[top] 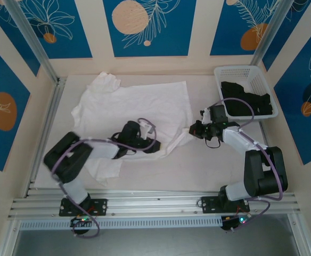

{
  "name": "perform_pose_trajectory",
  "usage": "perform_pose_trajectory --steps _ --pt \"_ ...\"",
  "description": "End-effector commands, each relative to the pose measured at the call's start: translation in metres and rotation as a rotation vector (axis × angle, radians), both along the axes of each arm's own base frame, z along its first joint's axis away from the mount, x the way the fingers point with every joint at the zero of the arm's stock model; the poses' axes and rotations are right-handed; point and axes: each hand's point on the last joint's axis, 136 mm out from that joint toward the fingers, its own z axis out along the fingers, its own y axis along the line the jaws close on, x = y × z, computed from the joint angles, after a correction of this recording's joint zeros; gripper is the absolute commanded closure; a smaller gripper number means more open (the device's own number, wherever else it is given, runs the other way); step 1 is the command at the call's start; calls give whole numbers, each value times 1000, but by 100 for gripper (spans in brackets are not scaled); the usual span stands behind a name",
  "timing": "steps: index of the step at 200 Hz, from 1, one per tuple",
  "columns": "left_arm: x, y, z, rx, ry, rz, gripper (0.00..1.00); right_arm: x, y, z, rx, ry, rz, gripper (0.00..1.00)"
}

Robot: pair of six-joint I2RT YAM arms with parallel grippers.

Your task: Fold the inside-out t-shirt

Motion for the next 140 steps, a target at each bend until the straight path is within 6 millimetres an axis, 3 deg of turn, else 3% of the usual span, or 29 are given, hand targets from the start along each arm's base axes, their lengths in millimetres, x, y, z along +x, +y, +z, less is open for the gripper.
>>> perform_pose_trajectory --steps 1,18,33,56,71,106,140 --pt "-15 90 -22 293 106 310 54 4 8 12 62 -37 0 100" --pt "-45 143 -30 404 183 450 54 5 9 11 57 -41 6 100" --pt "-69 176 -29 431 237 548 51 6 9 10 52 -46 10 100" --pt "-87 208 -23 449 253 635 44 6 10 10 41 -55 19 100" --pt "-89 198 -23 423 284 581 43 7 9 10 38 -59 23 100" --pt "-88 140 -37 346 377 396 47 8 7 17 25 -82 23 100" --pt "-76 110 -47 296 391 342 48 8 1 19 6 -94 4 100"
